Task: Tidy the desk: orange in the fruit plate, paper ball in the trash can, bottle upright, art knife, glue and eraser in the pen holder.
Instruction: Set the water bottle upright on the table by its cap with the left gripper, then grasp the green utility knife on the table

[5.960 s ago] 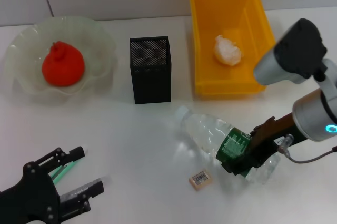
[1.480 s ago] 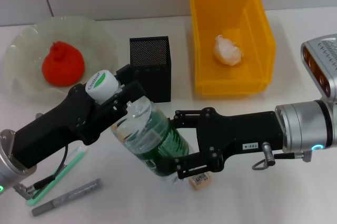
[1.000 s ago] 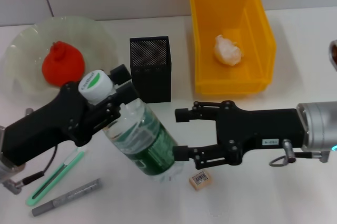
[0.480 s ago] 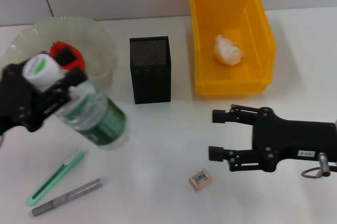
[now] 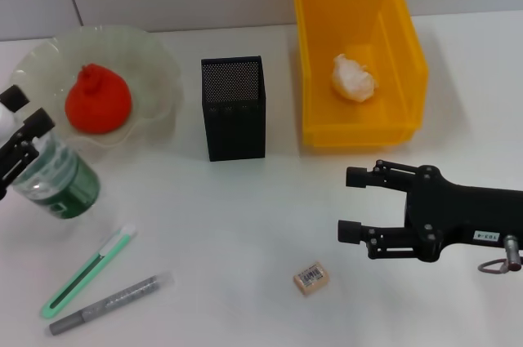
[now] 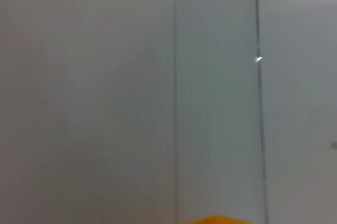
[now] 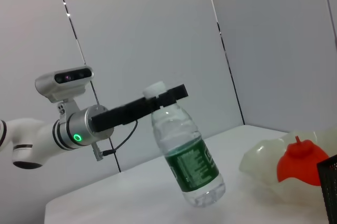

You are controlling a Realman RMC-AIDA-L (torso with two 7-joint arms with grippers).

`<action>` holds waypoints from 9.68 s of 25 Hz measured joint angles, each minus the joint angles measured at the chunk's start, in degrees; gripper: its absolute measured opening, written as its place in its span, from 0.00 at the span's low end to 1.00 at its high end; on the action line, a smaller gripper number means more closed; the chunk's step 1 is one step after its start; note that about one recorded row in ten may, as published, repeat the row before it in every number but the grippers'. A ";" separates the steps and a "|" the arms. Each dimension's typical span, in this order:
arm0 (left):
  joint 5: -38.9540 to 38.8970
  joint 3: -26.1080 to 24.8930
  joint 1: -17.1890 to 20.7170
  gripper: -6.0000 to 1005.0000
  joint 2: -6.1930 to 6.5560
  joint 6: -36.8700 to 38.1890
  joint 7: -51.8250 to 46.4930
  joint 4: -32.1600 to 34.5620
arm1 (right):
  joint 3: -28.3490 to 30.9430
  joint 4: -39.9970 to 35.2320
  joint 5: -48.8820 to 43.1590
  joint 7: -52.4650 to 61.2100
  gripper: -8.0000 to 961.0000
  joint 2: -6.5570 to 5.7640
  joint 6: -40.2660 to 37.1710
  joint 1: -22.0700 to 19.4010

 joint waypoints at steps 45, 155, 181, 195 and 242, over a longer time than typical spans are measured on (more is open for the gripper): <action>-3.19 -1.94 -2.20 0.61 -1.67 -18.08 4.93 -2.84 | -0.30 0.97 -2.16 0.01 0.87 0.42 0.37 1.48; 74.86 53.70 -11.30 0.57 -2.19 -12.59 -105.90 49.24 | 6.72 3.88 -17.19 -9.13 0.87 -0.19 0.55 6.41; 75.03 55.04 -13.15 0.50 -2.28 -9.45 -107.98 49.69 | 6.72 4.66 -17.18 -9.08 0.87 -0.10 0.43 5.97; 75.06 55.10 -13.45 0.37 -2.28 -9.54 -107.87 50.03 | 6.72 4.76 -17.19 -9.13 0.87 -0.10 0.28 5.57; 75.44 55.23 -14.09 0.36 -2.28 -11.03 -106.40 46.58 | 6.31 4.83 -17.18 -9.14 0.87 0.07 -0.91 4.47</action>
